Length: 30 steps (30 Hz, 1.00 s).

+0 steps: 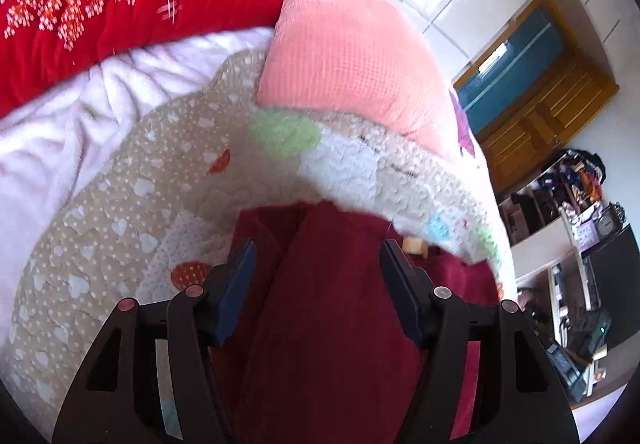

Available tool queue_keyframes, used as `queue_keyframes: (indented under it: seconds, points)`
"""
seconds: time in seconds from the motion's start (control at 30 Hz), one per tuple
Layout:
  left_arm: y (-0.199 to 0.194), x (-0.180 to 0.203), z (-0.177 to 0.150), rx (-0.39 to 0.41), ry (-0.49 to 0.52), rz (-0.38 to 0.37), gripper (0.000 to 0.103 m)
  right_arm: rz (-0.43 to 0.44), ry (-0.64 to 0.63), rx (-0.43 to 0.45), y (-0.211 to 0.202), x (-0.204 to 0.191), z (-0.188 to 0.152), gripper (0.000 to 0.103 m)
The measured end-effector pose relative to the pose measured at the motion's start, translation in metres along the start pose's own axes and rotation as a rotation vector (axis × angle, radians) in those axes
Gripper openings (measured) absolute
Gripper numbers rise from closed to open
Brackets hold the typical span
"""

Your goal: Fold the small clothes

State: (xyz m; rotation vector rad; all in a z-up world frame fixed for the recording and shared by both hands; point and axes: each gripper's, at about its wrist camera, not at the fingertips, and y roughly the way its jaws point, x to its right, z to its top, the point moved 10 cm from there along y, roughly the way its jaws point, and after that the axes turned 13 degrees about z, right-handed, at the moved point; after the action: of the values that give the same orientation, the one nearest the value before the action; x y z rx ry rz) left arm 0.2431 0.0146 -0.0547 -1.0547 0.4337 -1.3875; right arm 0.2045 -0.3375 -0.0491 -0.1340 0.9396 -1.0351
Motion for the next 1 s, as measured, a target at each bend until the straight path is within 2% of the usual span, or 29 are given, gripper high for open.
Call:
queue_keyframes:
  seconds: [0.1,0.13,0.17,0.23,0.27,0.33,0.4,0.43,0.5,0.57,0.63,0.77,0.8,0.9,1.0]
  points:
    - [0.012,0.001,-0.01,-0.018,0.027,0.036,0.064,-0.106,-0.026,-0.067,0.028,0.013,-0.007,0.06]
    - [0.017,-0.001,-0.013,-0.024,0.038,0.059,0.064,-0.116,-0.019,-0.08,0.038,0.018,-0.008,0.056]
    - [0.022,-0.002,-0.017,-0.032,0.05,0.088,0.064,-0.122,-0.016,-0.09,0.046,0.023,-0.011,0.036]
    - [0.034,-0.005,-0.022,-0.049,0.072,0.132,0.064,-0.192,-0.052,-0.121,0.056,0.03,-0.012,0.011]
    - [0.04,-0.007,-0.024,-0.052,0.082,0.149,0.064,-0.202,-0.069,-0.117,0.055,0.03,-0.012,0.008]
    - [0.048,-0.011,-0.027,-0.05,0.09,0.179,0.064,-0.214,-0.132,-0.081,0.046,0.02,-0.003,0.007]
    - [0.055,-0.016,-0.03,-0.046,0.088,0.2,0.064,-0.286,-0.192,-0.037,0.034,0.02,0.007,0.007]
    - [0.057,-0.017,-0.03,-0.044,0.086,0.203,0.064,-0.344,-0.193,-0.034,0.031,0.032,0.01,0.007]
    - [0.058,-0.017,-0.03,-0.034,0.092,0.214,0.064,-0.37,-0.141,-0.088,0.038,0.053,0.003,0.007]
    - [0.057,-0.017,-0.029,-0.034,0.102,0.217,0.064,-0.364,-0.111,-0.102,0.043,0.062,-0.002,0.007]
    - [0.053,-0.019,-0.029,-0.035,0.102,0.214,0.064,-0.347,-0.108,-0.049,0.033,0.055,0.005,0.008]
    - [0.036,-0.03,-0.033,-0.041,0.088,0.202,0.064,-0.337,-0.126,0.003,0.011,0.026,0.01,0.031]
    - [0.029,-0.032,-0.037,-0.036,0.089,0.195,0.064,-0.305,-0.151,0.007,0.007,0.012,0.008,0.033]
    - [0.012,-0.037,-0.05,-0.029,0.112,0.193,0.064,-0.226,-0.208,-0.049,0.017,-0.021,-0.01,0.037]
    - [-0.005,-0.044,-0.068,-0.027,0.119,0.186,0.064,-0.213,-0.229,-0.11,0.034,-0.026,-0.032,0.037]
